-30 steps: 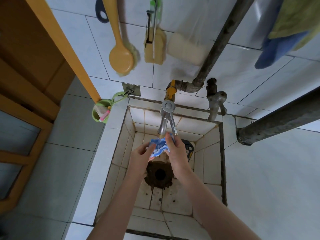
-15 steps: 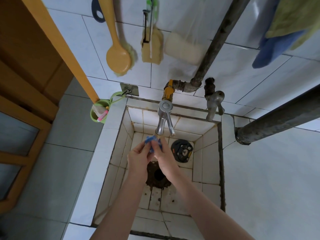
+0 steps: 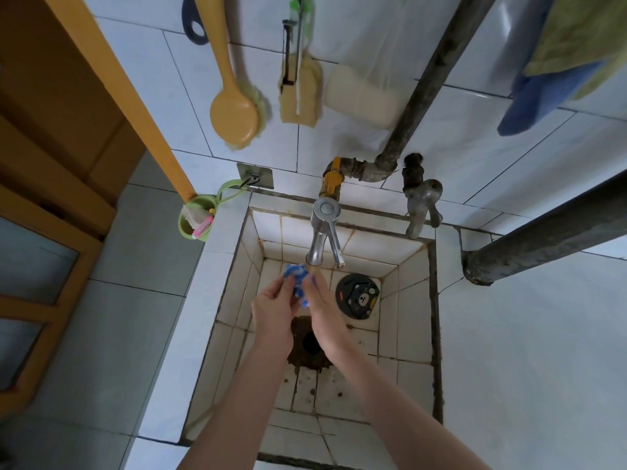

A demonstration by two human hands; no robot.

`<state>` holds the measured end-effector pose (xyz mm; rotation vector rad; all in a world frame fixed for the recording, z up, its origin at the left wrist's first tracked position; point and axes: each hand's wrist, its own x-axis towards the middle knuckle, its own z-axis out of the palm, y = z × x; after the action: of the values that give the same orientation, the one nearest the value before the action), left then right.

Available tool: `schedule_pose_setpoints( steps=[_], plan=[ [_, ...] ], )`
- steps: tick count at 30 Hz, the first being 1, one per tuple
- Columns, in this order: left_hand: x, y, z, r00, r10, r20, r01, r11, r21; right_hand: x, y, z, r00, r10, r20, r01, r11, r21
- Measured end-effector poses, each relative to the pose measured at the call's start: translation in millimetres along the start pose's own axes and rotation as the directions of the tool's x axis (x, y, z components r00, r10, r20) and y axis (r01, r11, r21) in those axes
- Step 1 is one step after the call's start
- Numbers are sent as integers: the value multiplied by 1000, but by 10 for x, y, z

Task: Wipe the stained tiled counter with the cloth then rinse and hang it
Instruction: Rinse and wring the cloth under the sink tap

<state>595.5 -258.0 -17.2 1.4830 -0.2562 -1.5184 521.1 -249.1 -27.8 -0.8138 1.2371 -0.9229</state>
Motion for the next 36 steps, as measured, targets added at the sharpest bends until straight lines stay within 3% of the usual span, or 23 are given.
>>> schedule_pose_setpoints(
  steps=[4,10,12,16,21,24,27,32,36],
  plan=[
    [-23,-46,8,1000,-9,11,9,1000,11,20,2,6,999,-22,-32,20,999,-48],
    [-62,-41,-24,1000,28,0,-28,996,88,163,-128,-81,939,152,-309,-162,987,-7],
    [-58,-25,-58,997,78,-4,-77,990,120,131,-150,-93,951,159,-265,-162,987,8],
    [-46,-20,-71,982,191,-1,-183,944,275,-3,-142,1,999,15,-41,-14,1000,6],
    [-71,-10,-86,970,223,100,-244,870,429,124,-105,39,996,63,-62,-69,993,-93],
    [-34,5,-138,975,192,109,-220,873,435,207,-142,-49,976,150,-155,-178,966,-185],
    [-46,20,-142,979,165,120,-200,887,417,263,-127,-174,973,106,-206,-155,959,-236],
    [-4,32,-133,969,182,170,-243,840,485,114,-81,-132,996,52,65,-39,982,-186],
    [-23,19,-146,965,182,187,-254,819,514,206,-103,-135,998,59,-8,-58,942,-331]
  ],
)
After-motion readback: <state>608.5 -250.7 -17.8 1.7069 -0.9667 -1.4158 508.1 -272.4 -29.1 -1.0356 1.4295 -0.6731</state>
